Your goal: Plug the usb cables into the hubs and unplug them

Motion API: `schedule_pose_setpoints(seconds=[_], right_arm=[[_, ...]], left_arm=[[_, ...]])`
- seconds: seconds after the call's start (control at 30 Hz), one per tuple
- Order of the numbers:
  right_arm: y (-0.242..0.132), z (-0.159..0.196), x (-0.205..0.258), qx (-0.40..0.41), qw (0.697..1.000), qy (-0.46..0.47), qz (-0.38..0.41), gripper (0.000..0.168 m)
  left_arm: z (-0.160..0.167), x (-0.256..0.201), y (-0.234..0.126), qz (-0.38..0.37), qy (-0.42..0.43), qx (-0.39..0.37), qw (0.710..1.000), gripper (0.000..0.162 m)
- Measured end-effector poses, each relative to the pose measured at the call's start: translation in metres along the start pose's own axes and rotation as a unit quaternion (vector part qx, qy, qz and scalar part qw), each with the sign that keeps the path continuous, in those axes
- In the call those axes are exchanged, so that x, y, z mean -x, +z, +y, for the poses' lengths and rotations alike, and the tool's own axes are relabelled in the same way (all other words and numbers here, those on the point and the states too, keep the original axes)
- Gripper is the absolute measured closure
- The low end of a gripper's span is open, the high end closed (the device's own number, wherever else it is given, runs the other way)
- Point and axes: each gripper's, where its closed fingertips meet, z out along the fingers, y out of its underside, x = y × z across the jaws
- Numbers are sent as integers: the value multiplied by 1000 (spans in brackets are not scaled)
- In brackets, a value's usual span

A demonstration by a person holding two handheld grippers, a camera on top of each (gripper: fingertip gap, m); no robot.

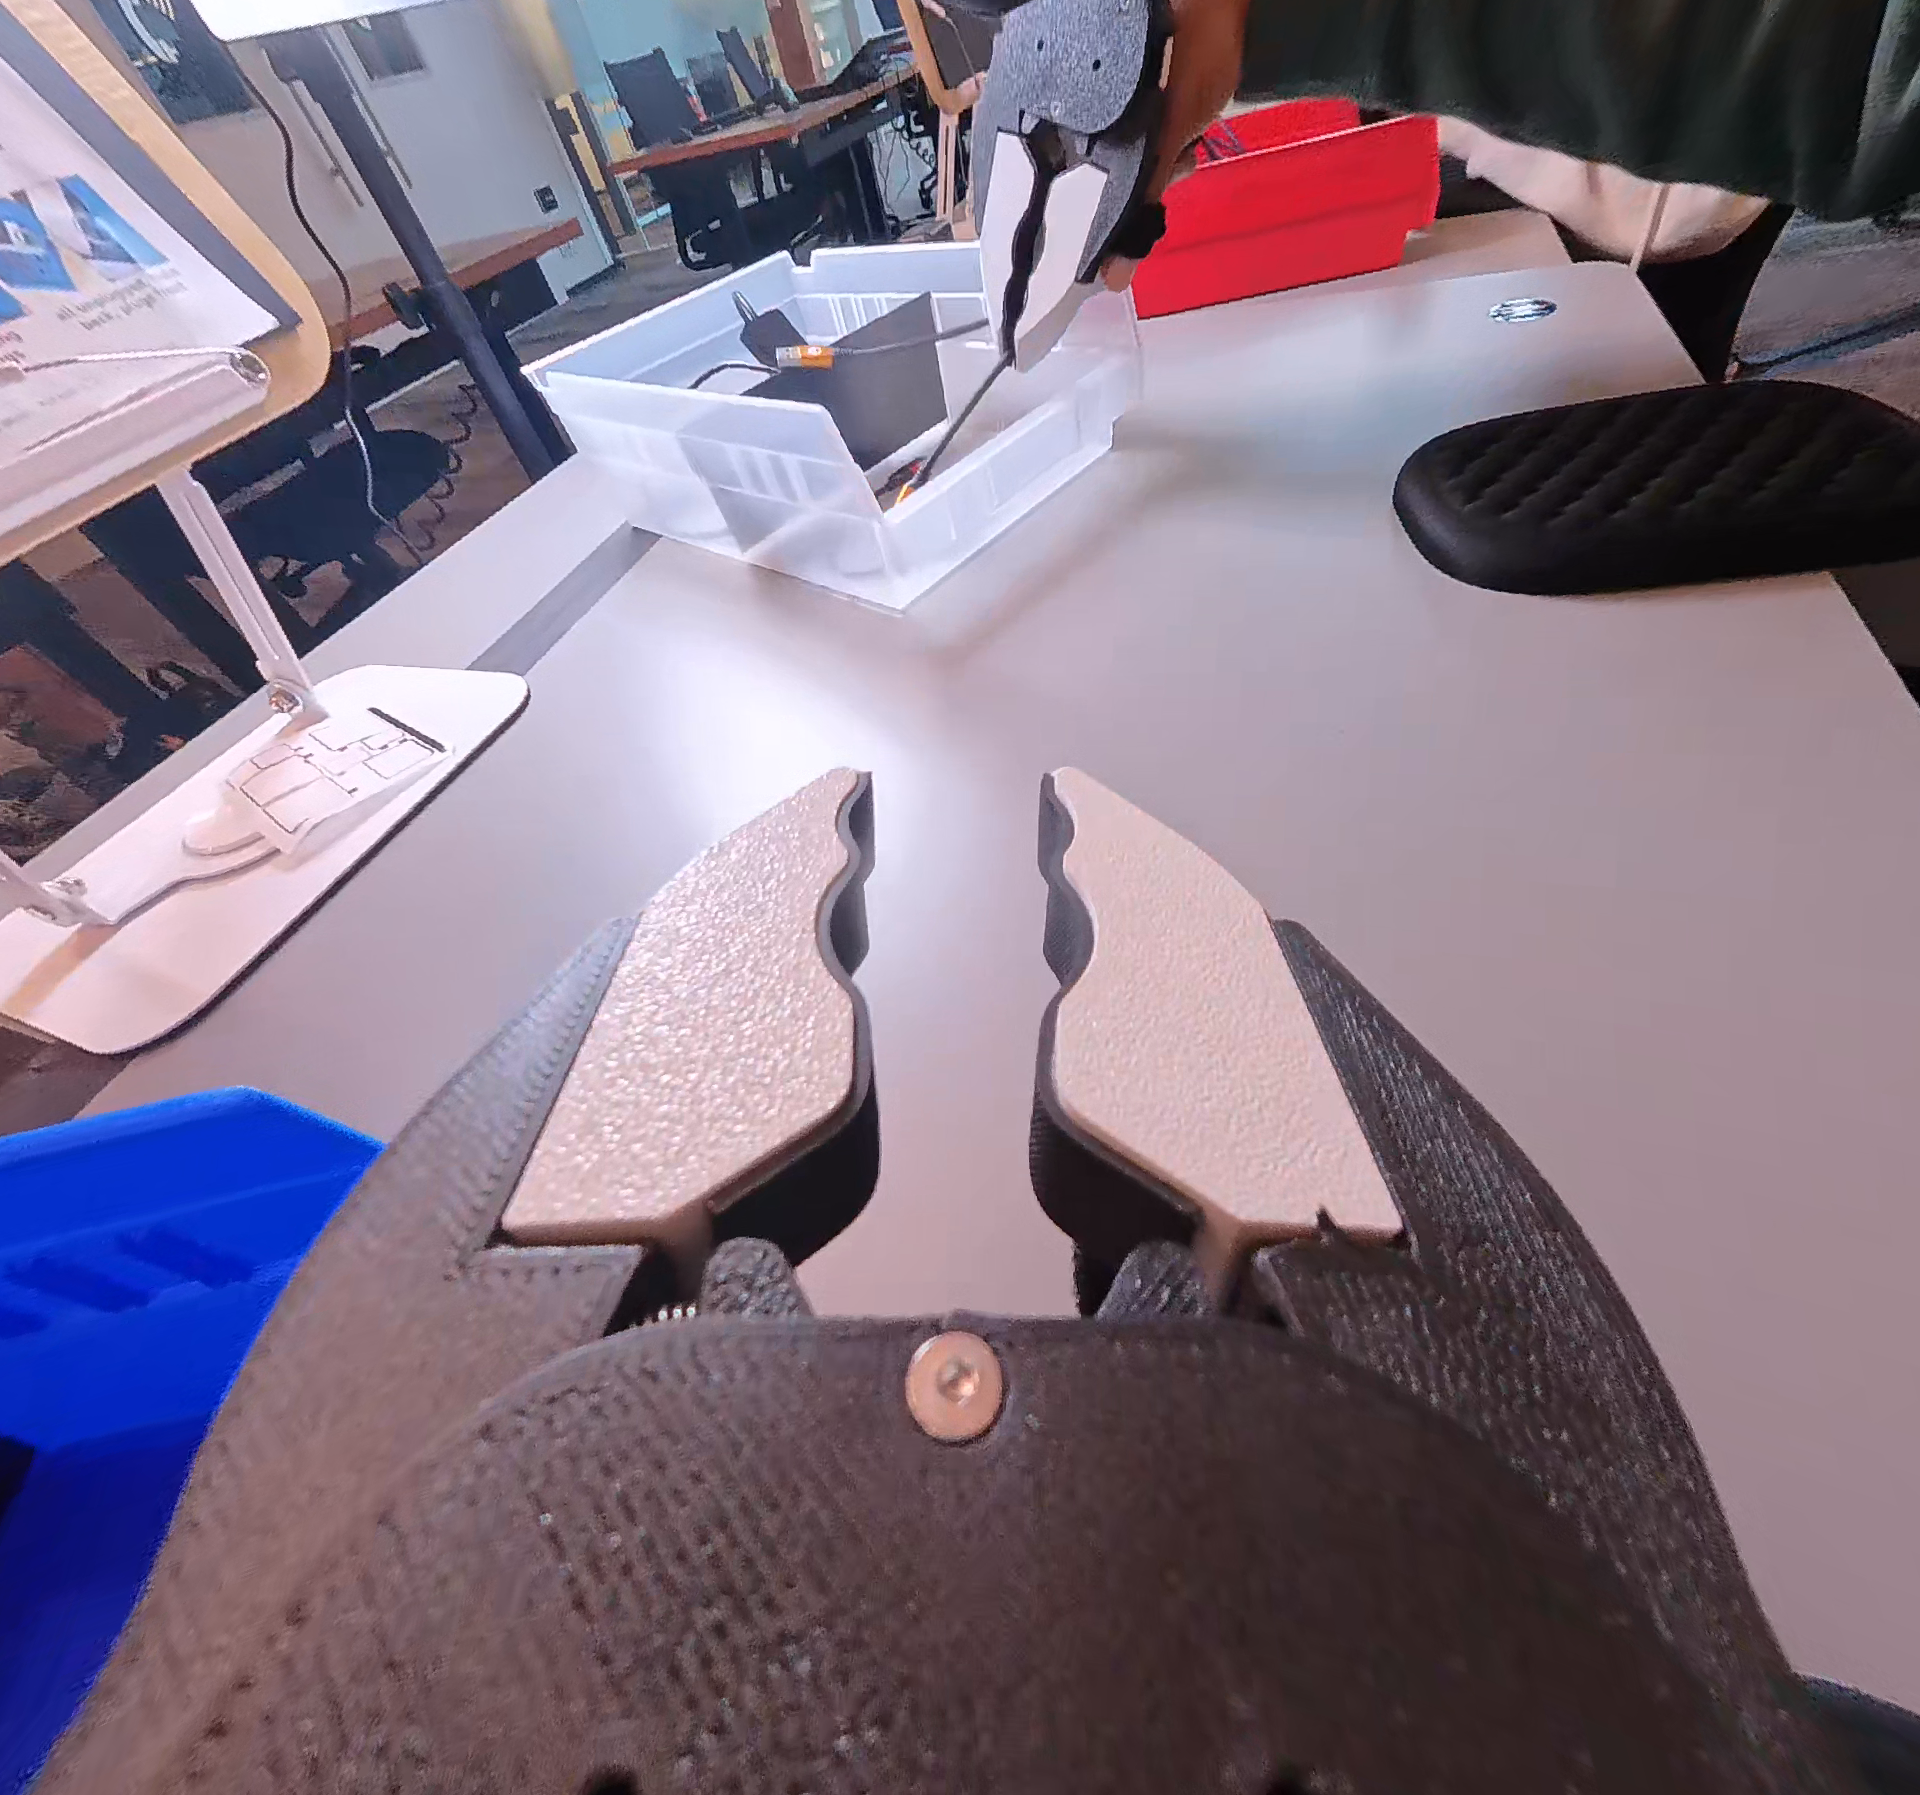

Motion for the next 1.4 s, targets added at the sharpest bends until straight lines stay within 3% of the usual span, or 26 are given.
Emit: schedule_pose_setpoints(seconds=[0.07, 0.17, 0.5, 0.67, 0.83, 0.93, 1.03, 1.1, 1.23, 1.4], right_arm=[[-2, 2, -1, 27, 999, -18, 11, 160], [-9, -8, -9, 21, 999, -24, 30, 141], [-43, -53, -23, -141, 987, 67, 35, 141], [-76, -96, 10, -301, 946, 99, 70, 141], [-90, -118, 63, -395, 907, 127, 73, 141], [-93, -124, 90, -434, 886, 150, 58, 141], [-91, -123, 109, -446, 880, 153, 52, 141], [-90, -119, 117, -449, 878, 156, 48, 142], [-86, -108, 127, -445, 879, 169, 34, 142], [-82, -95, 132, -433, 884, 175, 31, 143]], left_arm=[[3, 0, 1, 1, 0, 5, 1000, 132], [6, -1, 3, 4, -2, 10, 1000, 132], [3, 27, -14, -58, 0, 23, 998, 130], [2, 89, -66, -174, -16, 65, 983, 130], [4, 181, -138, -300, -44, 140, 943, 136], [31, 231, -154, -294, -127, 206, 925, 126], [75, 280, -163, -289, -134, 300, 899, 126], [103, 286, -154, -230, -161, 349, 894, 122], [134, 305, -130, -196, -136, 397, 886, 120], [145, 317, -116, -196, -101, 421, 880, 156]])
